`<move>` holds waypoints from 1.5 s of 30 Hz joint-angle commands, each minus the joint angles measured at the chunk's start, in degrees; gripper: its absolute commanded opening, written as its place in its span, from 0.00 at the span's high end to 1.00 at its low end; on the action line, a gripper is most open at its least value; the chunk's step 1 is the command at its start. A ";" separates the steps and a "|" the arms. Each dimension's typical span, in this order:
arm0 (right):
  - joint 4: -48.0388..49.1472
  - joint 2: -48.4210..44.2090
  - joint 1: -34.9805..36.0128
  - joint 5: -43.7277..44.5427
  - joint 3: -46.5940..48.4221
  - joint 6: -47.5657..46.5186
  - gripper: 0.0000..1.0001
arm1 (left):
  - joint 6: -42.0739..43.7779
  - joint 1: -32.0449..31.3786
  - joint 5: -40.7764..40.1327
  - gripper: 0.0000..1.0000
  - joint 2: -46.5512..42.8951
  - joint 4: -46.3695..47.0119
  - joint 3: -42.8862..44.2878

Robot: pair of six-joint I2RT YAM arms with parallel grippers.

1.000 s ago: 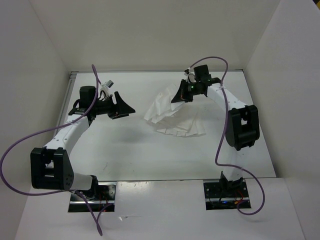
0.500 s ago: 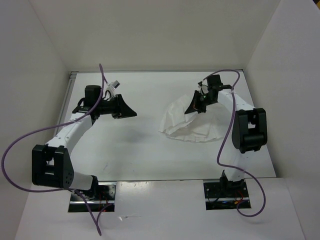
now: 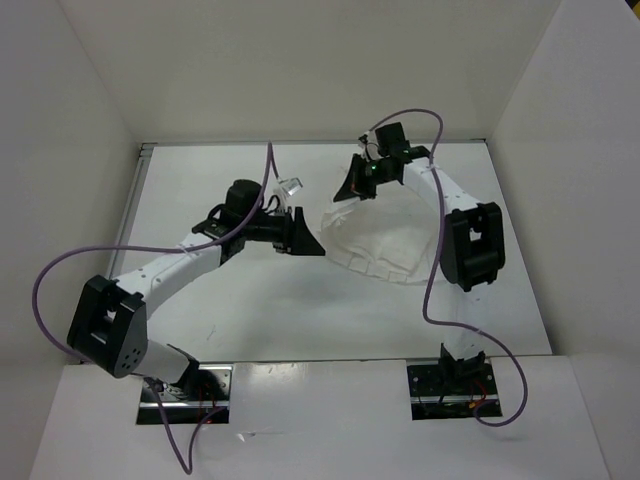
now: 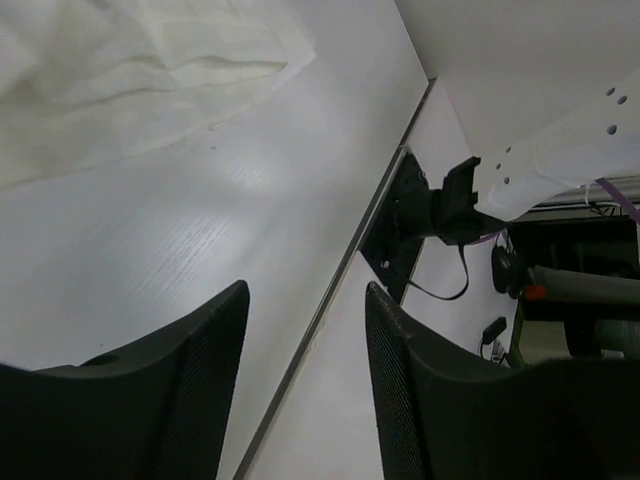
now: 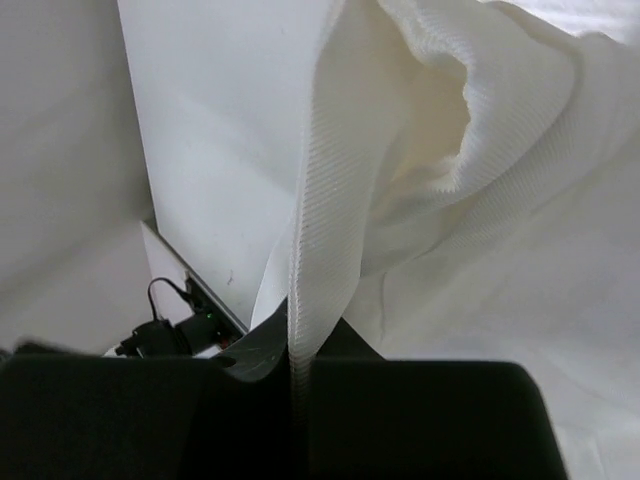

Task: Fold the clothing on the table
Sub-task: Fold the skirt

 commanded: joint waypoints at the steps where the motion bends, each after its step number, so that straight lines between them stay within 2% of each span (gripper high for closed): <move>1: 1.23 6.26 1.71 -0.96 7.98 3.75 1.00 | -5.24 -4.53 -8.74 0.43 1.39 5.85 1.89; 2: 1.22 7.59 1.72 -0.96 9.65 4.28 1.00 | -6.49 -6.63 -10.35 0.45 1.91 7.18 1.28; 6: -0.01 11.64 2.33 -0.96 15.90 4.81 1.00 | -10.19 -11.83 -23.43 0.68 3.23 11.14 0.13; 7: -0.01 12.17 2.33 -0.96 16.43 4.81 1.00 | -10.89 -12.62 -28.85 0.86 3.76 11.14 0.13; 8: -0.01 13.05 2.33 -0.96 17.22 4.81 1.00 | -10.89 -14.28 -31.95 0.95 4.98 11.14 0.13; 9: -0.01 13.05 2.33 -0.96 17.23 4.81 1.00 | -10.89 -15.17 -35.29 1.00 5.69 11.14 0.74; 10: -0.62 13.66 2.33 -0.44 18.10 4.81 1.00 | -10.11 -17.09 -41.59 1.00 6.91 12.01 0.75; 13: -1.76 14.98 2.33 0.45 20.38 4.29 1.00 | -4.60 -20.27 -51.97 1.00 10.25 15.70 0.75; 16: -3.25 15.51 2.33 2.02 21.97 3.76 1.00 | -0.45 -22.99 -57.45 1.00 14.73 19.57 1.28; 17: -3.26 15.52 2.33 2.03 21.97 3.15 1.00 | 0.87 -24.13 -62.00 1.00 15.88 21.84 1.28; 22: -5.37 15.52 2.33 3.26 24.17 1.56 1.00 | 2.64 -26.34 -75.47 1.00 22.21 29.33 0.66; 23: -5.98 15.52 2.33 3.78 24.17 1.04 1.00 | 2.64 -27.04 -80.28 1.00 23.00 30.03 1.97; 26: -6.60 15.52 2.33 4.32 24.17 0.50 1.00 | 2.64 -27.57 -87.06 1.00 25.64 30.66 3.12; 33: -7.12 14.28 1.28 4.32 21.71 -1.95 1.00 | 2.64 -26.96 -90.26 1.00 30.56 34.52 6.72; 39: -7.13 13.14 0.14 3.70 18.72 -3.71 1.00 | -1.04 -24.32 -85.87 1.00 33.20 36.02 10.22; 45: -5.72 11.38 -1.01 1.85 14.86 -4.24 1.00 | -5.52 -22.48 -82.37 1.00 36.28 31.36 14.99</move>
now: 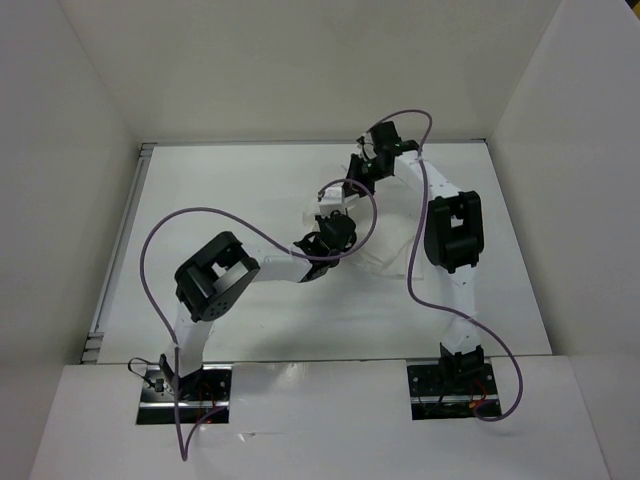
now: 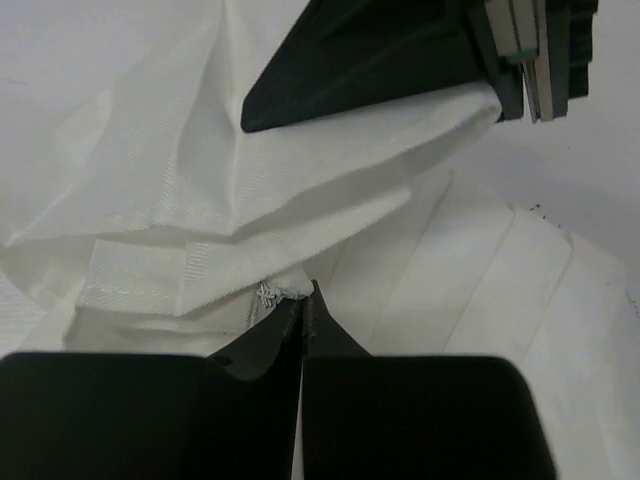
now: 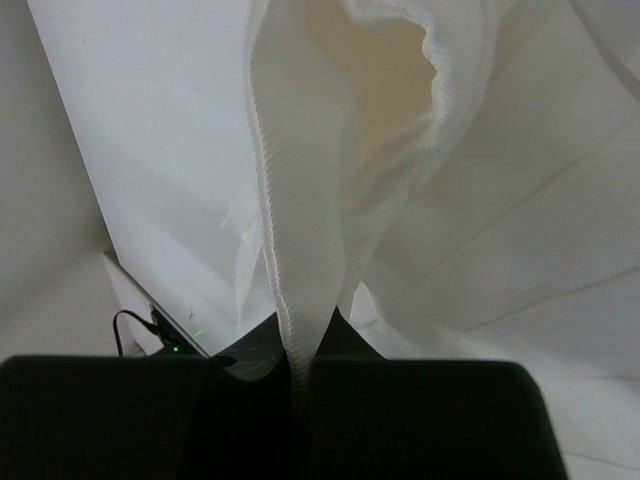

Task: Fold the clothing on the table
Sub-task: Fold the skirt

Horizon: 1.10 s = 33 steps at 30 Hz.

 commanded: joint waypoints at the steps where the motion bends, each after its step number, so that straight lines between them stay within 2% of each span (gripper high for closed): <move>1: 0.79 -4.52 -1.37 -2.08 -1.36 -1.51 1.00 | -5.53 1.54 2.76 1.00 1.38 0.78 2.53; 6: 1.94 -5.67 -1.90 -3.58 -3.03 -1.51 1.00 | -10.36 4.10 7.68 1.00 3.04 -4.13 5.51; 9: 1.94 -5.67 -1.91 -4.10 -3.03 -1.51 1.00 | -11.07 4.10 7.69 1.00 3.83 -8.08 7.18; 21: 1.94 -8.05 -1.91 -4.81 -2.86 -1.51 1.00 | -15.73 4.10 7.52 1.00 10.69 -32.08 24.49; 33: 1.94 -8.57 -1.91 -4.81 -1.37 -0.98 1.00 | -18.11 4.10 6.72 1.00 10.69 -41.84 25.03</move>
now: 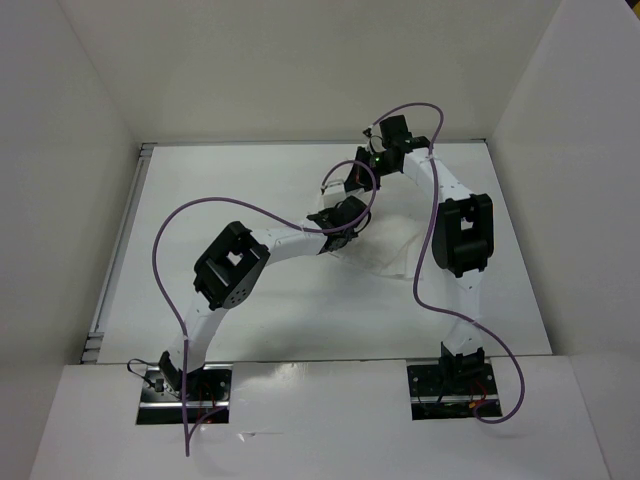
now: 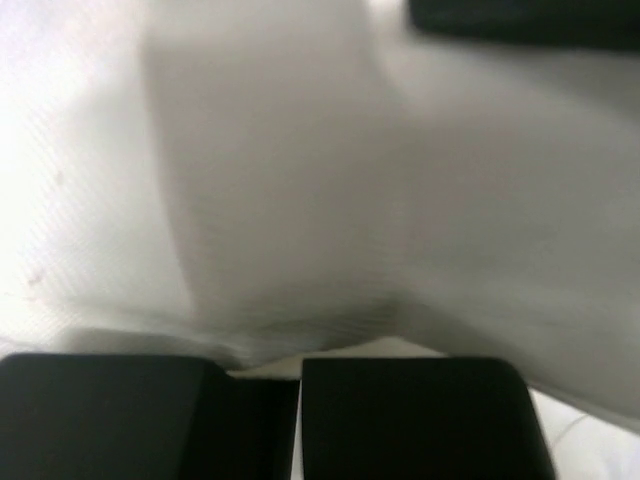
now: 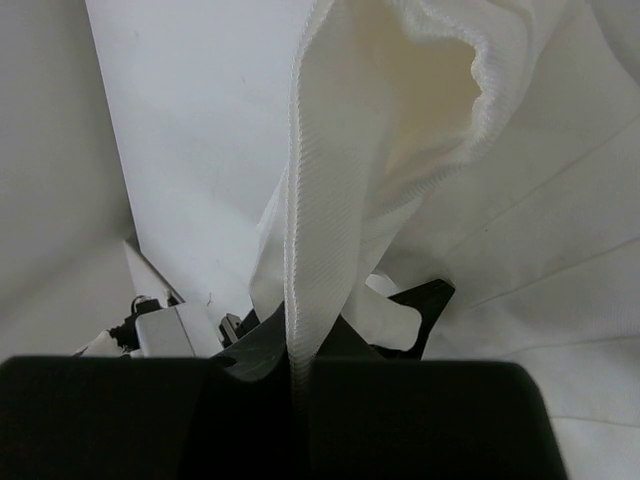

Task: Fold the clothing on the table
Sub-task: Fold the skirt

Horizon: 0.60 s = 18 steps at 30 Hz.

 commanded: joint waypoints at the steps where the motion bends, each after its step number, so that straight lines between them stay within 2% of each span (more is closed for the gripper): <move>1: 0.32 -3.81 -0.05 -1.40 2.31 -0.17 1.00 | -1.10 0.30 -0.90 1.00 0.73 -4.53 2.14; 7: 0.32 -7.40 -1.10 -1.40 0.47 0.97 1.00 | -0.05 0.30 -0.90 1.00 0.73 -5.77 2.15; 18: 0.32 -15.40 -6.20 -0.87 -11.57 0.44 1.00 | 0.47 0.30 -0.38 1.00 -0.41 -6.30 1.44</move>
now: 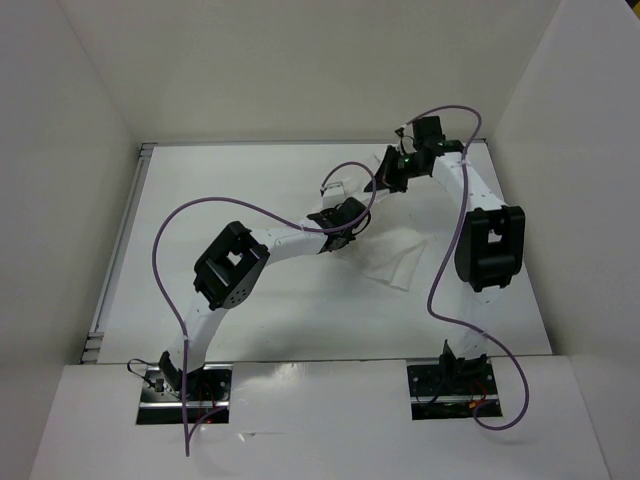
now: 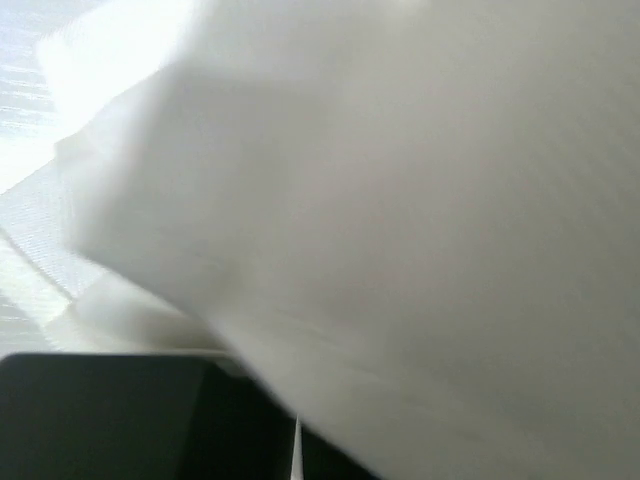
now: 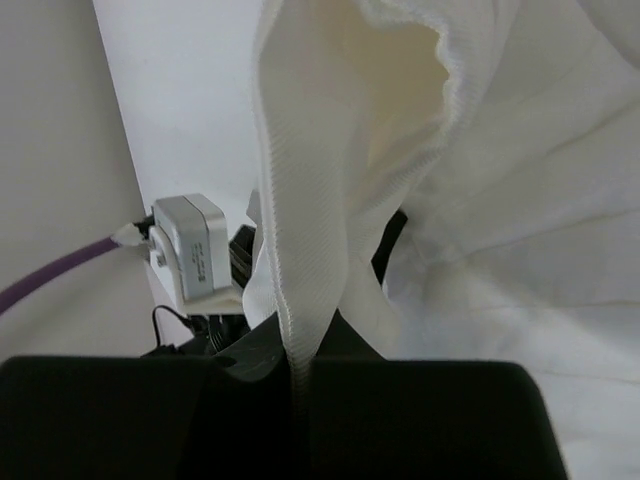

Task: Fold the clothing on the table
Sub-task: Fold the skirt

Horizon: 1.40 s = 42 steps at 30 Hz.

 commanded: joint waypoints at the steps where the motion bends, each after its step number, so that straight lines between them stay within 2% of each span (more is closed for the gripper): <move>1: 0.32 -6.11 -1.13 -1.05 -3.70 -0.61 1.00 | 0.37 0.30 -0.42 1.00 -0.42 -0.75 0.38; 13: -1.97 -19.39 -1.75 2.02 -22.95 0.09 1.00 | 0.90 -0.23 -2.00 1.00 -2.09 -0.74 -0.68; 22: -7.32 -29.94 -0.61 4.76 -33.15 2.12 1.00 | 0.28 -0.23 -2.00 1.00 -3.23 -0.21 -2.35; 28: -6.90 -30.57 4.05 6.51 -36.05 4.22 1.00 | -0.25 -0.23 -1.31 1.00 -3.23 0.31 -2.88; 33: -3.47 -26.62 3.53 10.54 -33.09 5.46 1.00 | -0.77 -0.23 -1.30 1.00 -6.03 1.89 -4.81; 37: -3.46 -21.17 2.30 12.84 -23.60 4.94 1.00 | 2.47 -0.23 -2.62 0.89 -13.76 3.83 -6.57; 38: -3.46 -19.16 2.29 12.84 -22.28 4.93 1.00 | 4.13 -0.23 -2.62 0.77 -15.26 4.35 -6.57; 39: -4.07 -18.44 2.29 12.84 -20.44 4.93 1.00 | 4.15 -0.23 -2.62 0.72 -18.14 3.75 -7.27; 42: -3.55 -18.43 2.29 11.44 -20.42 6.07 1.00 | 5.20 0.30 -3.14 0.65 -24.82 3.13 -10.26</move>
